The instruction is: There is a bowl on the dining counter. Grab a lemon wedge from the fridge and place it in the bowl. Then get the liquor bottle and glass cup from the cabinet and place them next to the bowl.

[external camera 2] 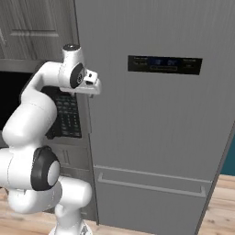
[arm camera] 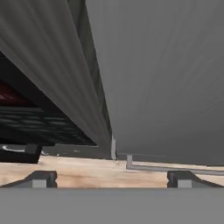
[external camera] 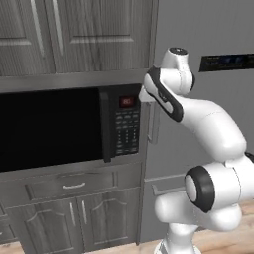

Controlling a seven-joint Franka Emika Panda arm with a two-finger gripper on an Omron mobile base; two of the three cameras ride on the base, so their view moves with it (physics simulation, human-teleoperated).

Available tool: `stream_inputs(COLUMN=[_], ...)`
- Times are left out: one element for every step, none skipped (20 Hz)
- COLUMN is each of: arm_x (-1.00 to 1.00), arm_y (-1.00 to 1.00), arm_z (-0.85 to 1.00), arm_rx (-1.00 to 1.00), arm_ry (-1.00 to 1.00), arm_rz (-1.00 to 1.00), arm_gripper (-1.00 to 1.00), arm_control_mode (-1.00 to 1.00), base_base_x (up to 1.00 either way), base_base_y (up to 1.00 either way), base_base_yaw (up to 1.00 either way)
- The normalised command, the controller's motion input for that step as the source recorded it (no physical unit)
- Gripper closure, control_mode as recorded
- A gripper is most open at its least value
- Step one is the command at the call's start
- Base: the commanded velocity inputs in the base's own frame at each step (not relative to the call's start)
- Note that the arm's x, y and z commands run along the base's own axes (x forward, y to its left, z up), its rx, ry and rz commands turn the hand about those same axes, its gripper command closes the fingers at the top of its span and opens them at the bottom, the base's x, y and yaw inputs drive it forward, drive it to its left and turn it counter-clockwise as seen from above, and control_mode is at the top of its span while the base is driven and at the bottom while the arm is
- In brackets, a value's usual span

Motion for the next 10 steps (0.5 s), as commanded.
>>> stream_inputs(arm_x=[0.0,0.0,0.0,0.04,0.0,0.04,0.11,0.28,0.29,0.34], arm_y=[0.0,0.0,0.0,0.0,0.0,0.0,0.0,0.0,0.0,-0.01], arm_z=[-0.54,-0.57,-0.58,-0.54,-0.51,-0.56,-0.52,-0.48,-0.44,-0.36], arm_rx=[0.0,0.0,0.0,0.0,0.0,0.0,0.0,0.0,0.0,0.0], arm_ry=[-0.51,-0.51,-0.49,-0.52,-0.54,-0.53,-0.52,-0.48,-0.47,-0.46], arm_rz=[0.09,0.08,0.08,0.07,0.07,0.07,0.06,0.05,0.05,0.05], arm_gripper=[-1.0,-1.0,-1.0,-1.0,-1.0,-1.0,-1.0,-1.0,-1.0,-1.0], arm_control_mode=[-1.0,-1.0,-1.0,-1.0,-1.0,-1.0,-1.0,-1.0,-1.0,-1.0], base_base_x=[0.0,0.0,0.0,0.0,0.0,0.0,0.0,0.0,0.0,0.0], base_base_y=[0.0,0.0,0.0,0.0,0.0,0.0,0.0,0.0,0.0,0.0], base_base_yaw=[0.0,0.0,0.0,0.0,0.0,0.0,0.0,0.0,0.0,0.0])
